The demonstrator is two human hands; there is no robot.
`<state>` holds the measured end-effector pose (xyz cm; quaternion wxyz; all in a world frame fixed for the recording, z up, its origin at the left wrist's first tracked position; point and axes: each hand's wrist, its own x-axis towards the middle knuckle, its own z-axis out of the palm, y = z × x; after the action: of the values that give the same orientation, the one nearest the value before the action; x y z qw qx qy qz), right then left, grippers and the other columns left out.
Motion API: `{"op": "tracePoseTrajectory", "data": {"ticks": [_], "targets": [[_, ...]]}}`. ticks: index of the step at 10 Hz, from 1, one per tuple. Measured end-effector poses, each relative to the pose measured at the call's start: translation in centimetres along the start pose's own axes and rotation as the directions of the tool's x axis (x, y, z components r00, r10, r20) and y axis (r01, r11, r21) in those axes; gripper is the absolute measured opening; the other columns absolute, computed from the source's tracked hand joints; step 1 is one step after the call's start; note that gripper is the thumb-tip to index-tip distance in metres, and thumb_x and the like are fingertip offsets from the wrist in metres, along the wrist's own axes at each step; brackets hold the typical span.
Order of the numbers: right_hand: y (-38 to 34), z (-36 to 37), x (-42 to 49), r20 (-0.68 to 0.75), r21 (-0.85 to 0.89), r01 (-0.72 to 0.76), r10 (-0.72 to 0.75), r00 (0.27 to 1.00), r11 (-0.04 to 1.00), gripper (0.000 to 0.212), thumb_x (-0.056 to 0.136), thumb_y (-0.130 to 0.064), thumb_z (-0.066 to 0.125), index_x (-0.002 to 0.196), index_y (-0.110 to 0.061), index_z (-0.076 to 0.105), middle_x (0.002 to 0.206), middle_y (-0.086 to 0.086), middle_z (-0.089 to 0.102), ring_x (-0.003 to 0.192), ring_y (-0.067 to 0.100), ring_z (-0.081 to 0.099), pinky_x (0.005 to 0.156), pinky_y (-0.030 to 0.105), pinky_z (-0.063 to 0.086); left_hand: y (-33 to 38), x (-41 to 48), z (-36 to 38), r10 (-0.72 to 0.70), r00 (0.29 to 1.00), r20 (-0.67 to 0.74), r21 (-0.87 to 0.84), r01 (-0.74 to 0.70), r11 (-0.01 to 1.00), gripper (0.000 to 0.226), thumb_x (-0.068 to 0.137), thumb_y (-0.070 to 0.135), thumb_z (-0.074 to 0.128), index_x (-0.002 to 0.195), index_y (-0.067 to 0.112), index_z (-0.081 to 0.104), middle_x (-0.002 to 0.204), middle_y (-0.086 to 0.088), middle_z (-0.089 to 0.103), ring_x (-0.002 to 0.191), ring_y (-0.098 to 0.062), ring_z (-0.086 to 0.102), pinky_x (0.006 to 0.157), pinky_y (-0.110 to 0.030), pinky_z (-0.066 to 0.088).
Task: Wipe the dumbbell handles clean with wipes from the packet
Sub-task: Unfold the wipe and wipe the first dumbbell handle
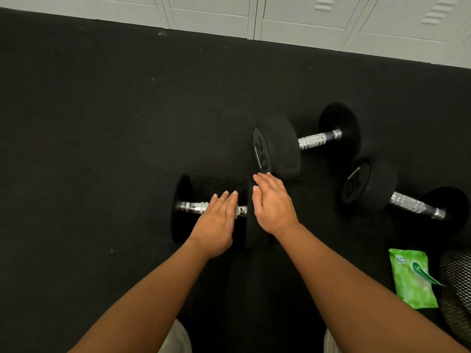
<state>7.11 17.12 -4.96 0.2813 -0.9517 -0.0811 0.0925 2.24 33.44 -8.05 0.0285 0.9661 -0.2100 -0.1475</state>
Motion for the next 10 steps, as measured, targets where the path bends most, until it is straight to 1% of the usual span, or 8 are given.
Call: {"op": "tracePoseTrajectory", "data": {"ticks": [1,2,3,4,6,7,9,10], "targets": [[0.0,-0.1,0.0,-0.002,-0.004,0.004,-0.004,1.0,1.0,0.044,0.101,-0.026,0.034,0.139,-0.008,0.044,0.144,0.007,0.044,0.14,0.018,0.028,0.116,0.029,0.021,1.3,-0.3,0.4,0.001,1.0,-0.008,0.023,-0.001,1.0,0.069,0.088,0.022,0.026,0.142,-0.002,-0.011,0.157,-0.02,-0.003,0.145,-0.033,-0.007,0.119,-0.046,-0.002],[0.0,0.0,-0.3,-0.005,-0.009,0.006,-0.006,1.0,1.0,0.047,0.1,-0.029,0.03,0.139,-0.008,0.044,0.144,0.007,0.045,0.139,0.019,0.029,0.116,0.032,0.023,1.3,-1.5,0.7,0.078,0.992,-0.099,-0.062,-0.084,0.995,0.067,0.083,0.024,0.027,0.144,-0.003,0.024,0.152,-0.021,0.025,0.143,-0.033,0.018,0.115,-0.048,0.021],[-0.1,0.1,-0.4,-0.013,0.006,0.013,-0.013,1.0,1.0,0.053,0.095,-0.033,0.026,0.138,-0.007,0.046,0.142,0.008,0.047,0.138,0.02,0.031,0.116,0.033,0.024,0.2,-1.3,0.4,0.053,0.979,-0.195,-0.317,-0.114,0.941,0.051,0.089,0.017,0.042,0.139,0.004,0.043,0.146,-0.011,0.041,0.138,-0.025,0.035,0.115,-0.041,0.027],[0.0,0.0,-0.3,-0.007,0.016,0.009,-0.008,1.0,1.0,0.047,0.099,-0.028,0.031,0.138,-0.007,0.045,0.143,0.008,0.046,0.139,0.02,0.03,0.116,0.032,0.023,-1.0,0.4,-0.3,-0.075,0.974,-0.215,-0.494,-0.043,0.868,0.038,0.094,0.011,0.051,0.132,0.008,0.053,0.14,-0.006,0.05,0.13,-0.02,0.047,0.11,-0.031,0.036],[0.1,-0.1,0.1,0.0,0.034,-0.002,0.002,1.0,0.999,0.043,0.1,-0.024,0.035,0.139,-0.008,0.044,0.144,0.007,0.045,0.139,0.019,0.029,0.116,0.031,0.022,-2.0,2.6,-0.5,-0.068,0.997,-0.02,-0.354,0.057,0.934,0.04,0.097,0.029,0.048,0.133,0.011,0.051,0.137,-0.006,0.052,0.134,-0.019,0.039,0.112,-0.032,0.028],[0.1,-0.1,0.2,0.011,0.034,-0.007,0.006,1.0,0.999,0.043,0.101,-0.025,0.034,0.139,-0.008,0.044,0.144,0.007,0.044,0.139,0.019,0.028,0.116,0.032,0.022,-0.9,3.4,-0.8,-0.049,0.999,0.016,-0.249,0.052,0.967,0.039,0.099,0.031,0.04,0.132,0.012,0.049,0.13,-0.006,0.056,0.123,-0.02,0.049,0.114,-0.033,0.023],[-0.1,-0.1,-0.4,-0.007,0.036,0.006,-0.006,1.0,0.999,0.052,0.095,-0.032,0.027,0.137,-0.007,0.046,0.142,0.008,0.047,0.138,0.02,0.031,0.116,0.034,0.025,-2.0,1.8,0.1,0.069,0.998,0.011,-0.149,-0.066,0.987,0.049,0.1,0.03,0.038,0.144,0.011,0.033,0.143,-0.008,0.044,0.137,-0.021,0.035,0.118,-0.035,0.01],[0.0,0.0,-0.4,-0.005,0.036,0.008,-0.008,1.0,0.999,0.054,0.095,-0.033,0.025,0.138,-0.007,0.045,0.142,0.007,0.046,0.138,0.019,0.031,0.116,0.032,0.024,-2.2,1.8,-0.3,0.051,0.998,0.035,-0.132,-0.046,0.99,0.048,0.101,0.031,0.034,0.145,0.011,0.032,0.142,-0.007,0.044,0.136,-0.021,0.035,0.118,-0.035,0.007]]}}
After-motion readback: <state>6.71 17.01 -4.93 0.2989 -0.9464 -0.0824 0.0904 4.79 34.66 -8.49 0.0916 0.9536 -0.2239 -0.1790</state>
